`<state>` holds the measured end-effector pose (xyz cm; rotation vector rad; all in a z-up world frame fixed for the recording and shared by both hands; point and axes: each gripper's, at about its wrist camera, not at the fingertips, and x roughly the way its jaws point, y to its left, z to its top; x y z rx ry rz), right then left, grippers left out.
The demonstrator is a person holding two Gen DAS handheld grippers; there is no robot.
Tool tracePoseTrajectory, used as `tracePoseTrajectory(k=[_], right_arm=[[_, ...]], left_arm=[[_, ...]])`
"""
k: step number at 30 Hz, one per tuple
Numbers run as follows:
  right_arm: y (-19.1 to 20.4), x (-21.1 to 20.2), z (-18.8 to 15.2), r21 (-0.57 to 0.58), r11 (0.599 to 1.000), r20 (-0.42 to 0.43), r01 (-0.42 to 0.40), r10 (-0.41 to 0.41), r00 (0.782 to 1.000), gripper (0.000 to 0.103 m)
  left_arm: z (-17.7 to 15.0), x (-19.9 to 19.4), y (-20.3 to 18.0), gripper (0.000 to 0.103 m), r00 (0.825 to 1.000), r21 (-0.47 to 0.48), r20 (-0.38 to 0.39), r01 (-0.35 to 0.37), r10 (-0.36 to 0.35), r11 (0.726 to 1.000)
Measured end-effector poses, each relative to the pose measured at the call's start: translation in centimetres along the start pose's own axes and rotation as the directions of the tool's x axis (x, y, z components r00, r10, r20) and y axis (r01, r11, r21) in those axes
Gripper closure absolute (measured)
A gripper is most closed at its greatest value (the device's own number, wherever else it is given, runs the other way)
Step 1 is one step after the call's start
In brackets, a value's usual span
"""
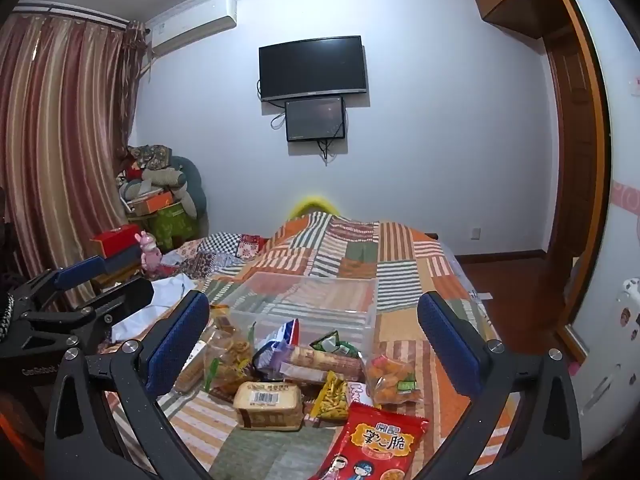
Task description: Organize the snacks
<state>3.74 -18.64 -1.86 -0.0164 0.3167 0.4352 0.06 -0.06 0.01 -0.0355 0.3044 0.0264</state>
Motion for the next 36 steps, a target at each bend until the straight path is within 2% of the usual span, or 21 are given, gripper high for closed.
tracePoseTrajectory(k=[8,9,10,36], right_arm=[[-0.1,-0.1,0.0,0.019,1.0,0.007,-0.016,0.016,1.0,0.0],[-0.3,-0.1,0.0,0.02,1.0,0.008,-0.018,0.018,1.0,0.0],[-0.3,-0.1,-0.1,0.019,1.0,0.01,-0.018,0.018,1.0,0.0],[-0.3,-0.7,-0.1,0.026,1.0,0.032,-0.01,0.009,0.999,0.0]], left_arm=[[0.3,0.5,-1.7,0.0,0.999,0.01,-0.002,-0.032,0.032,0.999],[0.1,0.0,-0.8,0.0,1.0,-0.002,0.006,0.01,-0.01,1.0],[-0.1,-0.3,-0.1,0.0,1.0,-0.014,0.014,0.016,-0.016,1.0],[-0.1,-0.6,-0.4,0.0,0.999,-0.005,0.035,0.008,-0.008,1.0]])
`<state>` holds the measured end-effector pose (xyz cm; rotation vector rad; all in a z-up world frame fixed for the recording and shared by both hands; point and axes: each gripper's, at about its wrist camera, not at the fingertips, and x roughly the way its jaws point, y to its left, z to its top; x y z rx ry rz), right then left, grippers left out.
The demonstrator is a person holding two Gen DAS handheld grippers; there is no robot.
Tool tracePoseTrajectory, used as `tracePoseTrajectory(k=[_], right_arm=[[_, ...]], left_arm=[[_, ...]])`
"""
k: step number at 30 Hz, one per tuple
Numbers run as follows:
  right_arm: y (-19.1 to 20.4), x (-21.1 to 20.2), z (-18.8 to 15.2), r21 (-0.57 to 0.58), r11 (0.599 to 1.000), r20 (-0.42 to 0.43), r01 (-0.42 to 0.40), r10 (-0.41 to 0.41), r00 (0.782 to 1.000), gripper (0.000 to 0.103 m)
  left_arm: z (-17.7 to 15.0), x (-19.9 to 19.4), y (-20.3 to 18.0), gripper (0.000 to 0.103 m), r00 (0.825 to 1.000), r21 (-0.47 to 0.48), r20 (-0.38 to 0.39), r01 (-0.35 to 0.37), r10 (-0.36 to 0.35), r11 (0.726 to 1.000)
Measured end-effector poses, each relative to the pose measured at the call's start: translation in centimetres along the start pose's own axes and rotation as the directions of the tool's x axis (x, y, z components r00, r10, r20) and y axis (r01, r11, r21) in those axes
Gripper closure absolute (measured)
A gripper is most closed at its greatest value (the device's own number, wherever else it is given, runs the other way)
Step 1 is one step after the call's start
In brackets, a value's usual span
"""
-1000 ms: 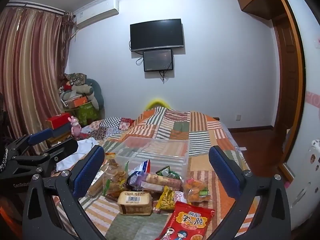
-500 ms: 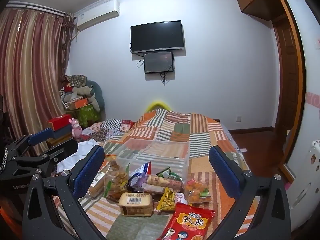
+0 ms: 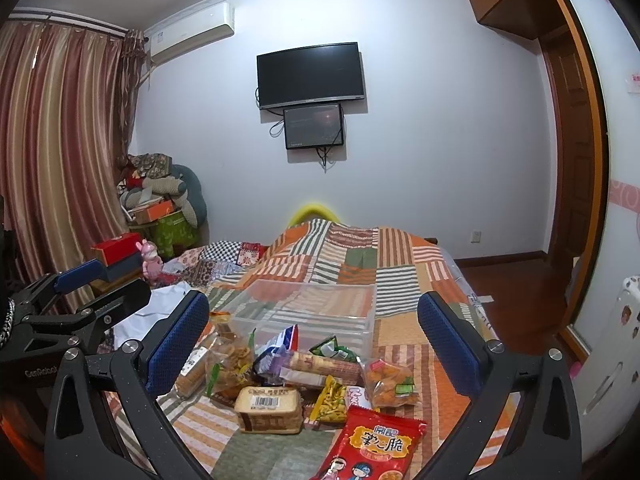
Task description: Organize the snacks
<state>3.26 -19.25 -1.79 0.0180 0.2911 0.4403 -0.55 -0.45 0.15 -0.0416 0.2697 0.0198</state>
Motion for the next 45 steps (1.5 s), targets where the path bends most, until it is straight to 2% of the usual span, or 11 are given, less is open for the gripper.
tracePoseTrajectory(k=[15,45], right_arm=[[-0.13,-0.09,-0.08,0.005,1.0,0.004,-0.002,0.002,1.0,0.0],[-0.28,-0.05,-0.33,0.022,1.0,0.002,-0.012,0.012,1.0,0.0]], left_arm=[[-0.05,0.16,-0.02,0.0,1.0,-0.012,-0.002,-0.014,0.014,1.0],[0.07,0.21,-0.15,0.0,1.0,-0.015,-0.016,0.009,-0.009,1.0]])
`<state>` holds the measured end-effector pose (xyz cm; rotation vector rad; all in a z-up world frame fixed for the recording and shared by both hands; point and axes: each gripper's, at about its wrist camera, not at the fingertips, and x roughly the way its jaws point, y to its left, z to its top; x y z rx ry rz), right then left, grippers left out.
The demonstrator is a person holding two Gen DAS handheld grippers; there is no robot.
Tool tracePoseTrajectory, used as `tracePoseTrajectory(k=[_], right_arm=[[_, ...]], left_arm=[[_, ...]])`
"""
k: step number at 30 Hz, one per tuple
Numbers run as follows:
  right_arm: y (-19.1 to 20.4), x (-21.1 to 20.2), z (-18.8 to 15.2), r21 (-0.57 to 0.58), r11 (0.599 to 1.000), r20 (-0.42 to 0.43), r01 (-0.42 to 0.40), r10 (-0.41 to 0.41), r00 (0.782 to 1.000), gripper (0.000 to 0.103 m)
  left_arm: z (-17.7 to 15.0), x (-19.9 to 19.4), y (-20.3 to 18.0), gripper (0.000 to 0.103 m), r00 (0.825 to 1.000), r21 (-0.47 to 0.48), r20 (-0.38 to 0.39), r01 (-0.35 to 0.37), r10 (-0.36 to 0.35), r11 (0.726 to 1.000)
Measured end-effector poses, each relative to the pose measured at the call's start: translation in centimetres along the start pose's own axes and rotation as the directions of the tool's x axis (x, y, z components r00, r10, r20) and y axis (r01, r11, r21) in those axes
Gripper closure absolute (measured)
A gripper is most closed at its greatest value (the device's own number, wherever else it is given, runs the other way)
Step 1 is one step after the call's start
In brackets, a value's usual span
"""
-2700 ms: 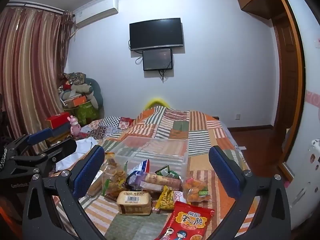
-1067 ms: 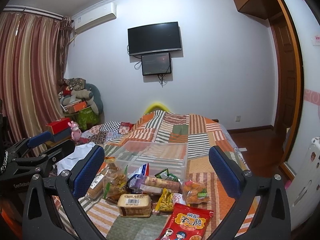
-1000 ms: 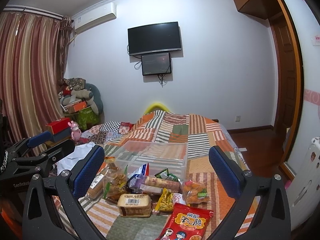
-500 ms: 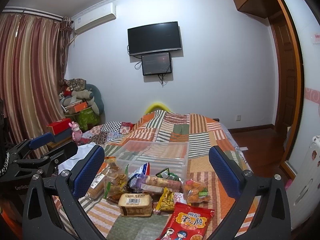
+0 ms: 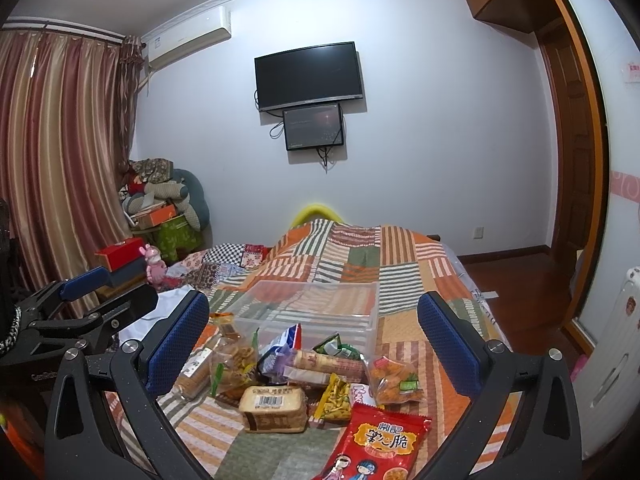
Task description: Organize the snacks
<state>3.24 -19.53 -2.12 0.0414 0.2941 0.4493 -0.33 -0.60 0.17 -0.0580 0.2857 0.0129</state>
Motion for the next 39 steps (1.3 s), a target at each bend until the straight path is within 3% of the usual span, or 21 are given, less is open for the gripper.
tracePoseTrajectory(k=[13,21,26,28,32,39], right_arm=[[-0.1,0.4,-0.5,0.014,1.0,-0.03,0.023,-0.023,0.999,0.0],[-1.8,1.8,-2.1,0.047,0.997,-0.143,0.058,-0.051,0.988,0.0],[-3.6,2.9,-4.2,0.05,0.993,-0.263,0.109,-0.092,0.96,0.0],[-4.1,3.1,-4.9,0.047,0.992,-0.3,0.119,-0.099,0.949,0.0],[-5.1,4.0,-7.0,0.018,0.988,-0.395,0.154,-0.135,0.909,0.009],[-7.0,5.2,-9.2,0.1,0.984,-0.508,0.145,-0.075,0.858,0.022]], left_arm=[[-0.3,0.3,0.4,0.0,1.0,0.035,-0.018,-0.013,0.014,0.999],[-1.8,1.9,2.0,0.0,0.994,0.042,-0.111,0.0,0.004,0.999],[-3.5,4.0,3.9,0.002,0.979,0.002,-0.205,-0.01,0.01,1.0],[-4.2,4.8,4.5,0.008,0.971,-0.013,-0.239,-0.018,0.015,1.0],[-5.9,6.7,5.8,0.012,0.947,-0.029,-0.318,-0.042,0.03,0.999],[-8.3,9.8,7.6,0.024,0.906,-0.041,-0.419,-0.076,0.052,0.996]])
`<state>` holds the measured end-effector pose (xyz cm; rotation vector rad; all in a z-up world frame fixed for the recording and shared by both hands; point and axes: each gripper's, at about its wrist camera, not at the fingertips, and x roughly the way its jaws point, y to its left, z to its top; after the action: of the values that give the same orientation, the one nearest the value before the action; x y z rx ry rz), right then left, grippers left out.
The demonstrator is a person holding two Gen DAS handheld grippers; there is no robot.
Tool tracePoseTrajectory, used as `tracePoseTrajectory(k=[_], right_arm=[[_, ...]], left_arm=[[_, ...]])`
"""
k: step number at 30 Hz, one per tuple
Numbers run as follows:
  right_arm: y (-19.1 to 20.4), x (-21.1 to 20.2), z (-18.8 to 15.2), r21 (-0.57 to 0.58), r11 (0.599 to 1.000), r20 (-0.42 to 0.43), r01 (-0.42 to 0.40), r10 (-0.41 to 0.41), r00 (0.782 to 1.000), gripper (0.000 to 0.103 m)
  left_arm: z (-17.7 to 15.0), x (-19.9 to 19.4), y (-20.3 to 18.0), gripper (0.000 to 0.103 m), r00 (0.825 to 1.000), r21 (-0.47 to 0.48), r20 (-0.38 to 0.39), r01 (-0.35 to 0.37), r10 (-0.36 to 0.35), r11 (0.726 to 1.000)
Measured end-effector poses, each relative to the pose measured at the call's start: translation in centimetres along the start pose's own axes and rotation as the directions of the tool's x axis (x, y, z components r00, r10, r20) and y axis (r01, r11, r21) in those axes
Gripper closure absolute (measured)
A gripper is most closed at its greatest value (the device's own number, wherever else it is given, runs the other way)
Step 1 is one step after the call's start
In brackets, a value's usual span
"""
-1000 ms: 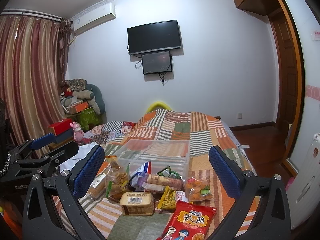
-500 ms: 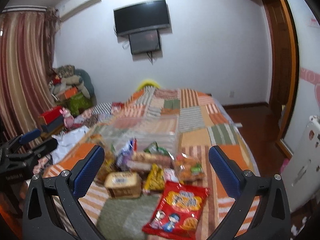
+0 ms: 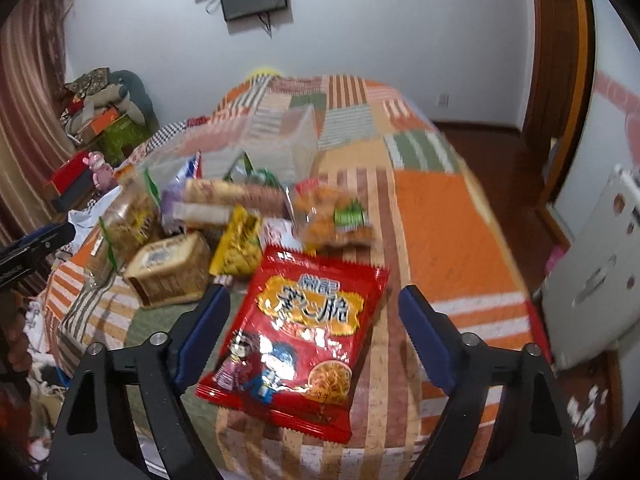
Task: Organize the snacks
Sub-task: 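Grasp the rice-cracker tube with the left tool while the right tool grasps the red chip bag, then lift both snacks and drop them into the clear plastic box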
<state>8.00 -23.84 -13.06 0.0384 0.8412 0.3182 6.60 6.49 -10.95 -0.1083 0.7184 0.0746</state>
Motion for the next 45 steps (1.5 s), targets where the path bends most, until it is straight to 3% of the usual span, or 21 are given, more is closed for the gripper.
tracePoseTrajectory(k=[5,9,24,26,31,45], right_arm=[[-0.3,1.1,-0.2,0.019,0.999,-0.057,-0.041,0.042,0.997,0.023],[-0.2,1.8,-0.5,0.025,0.998,-0.084,-0.056,0.058,0.995,0.022],[0.9,3.2,-0.5,-0.015,0.997,-0.145,-0.077,0.074,0.987,0.019],[0.6,3.1,-0.6,-0.01,0.997,-0.143,-0.083,0.08,0.986,0.02],[1.2,3.0,-0.9,-0.036,0.998,-0.124,-0.045,0.041,0.992,0.029],[0.8,1.8,-0.5,-0.023,0.998,-0.089,-0.053,0.051,0.995,0.036]], left_arm=[[0.0,2.2,1.1,0.029,0.999,0.0,-0.035,-0.022,0.022,1.0],[0.0,4.0,2.0,0.042,0.997,-0.019,-0.08,-0.001,0.0,1.0],[-0.5,10.4,3.1,0.042,0.976,-0.075,-0.206,0.053,-0.067,0.996],[-0.7,10.4,3.1,0.043,0.979,-0.063,-0.197,0.047,-0.058,0.997],[-1.2,10.0,2.6,0.062,0.981,-0.049,-0.187,0.044,-0.052,0.998],[-1.7,7.0,2.1,0.064,0.986,-0.043,-0.16,0.041,-0.047,0.998]])
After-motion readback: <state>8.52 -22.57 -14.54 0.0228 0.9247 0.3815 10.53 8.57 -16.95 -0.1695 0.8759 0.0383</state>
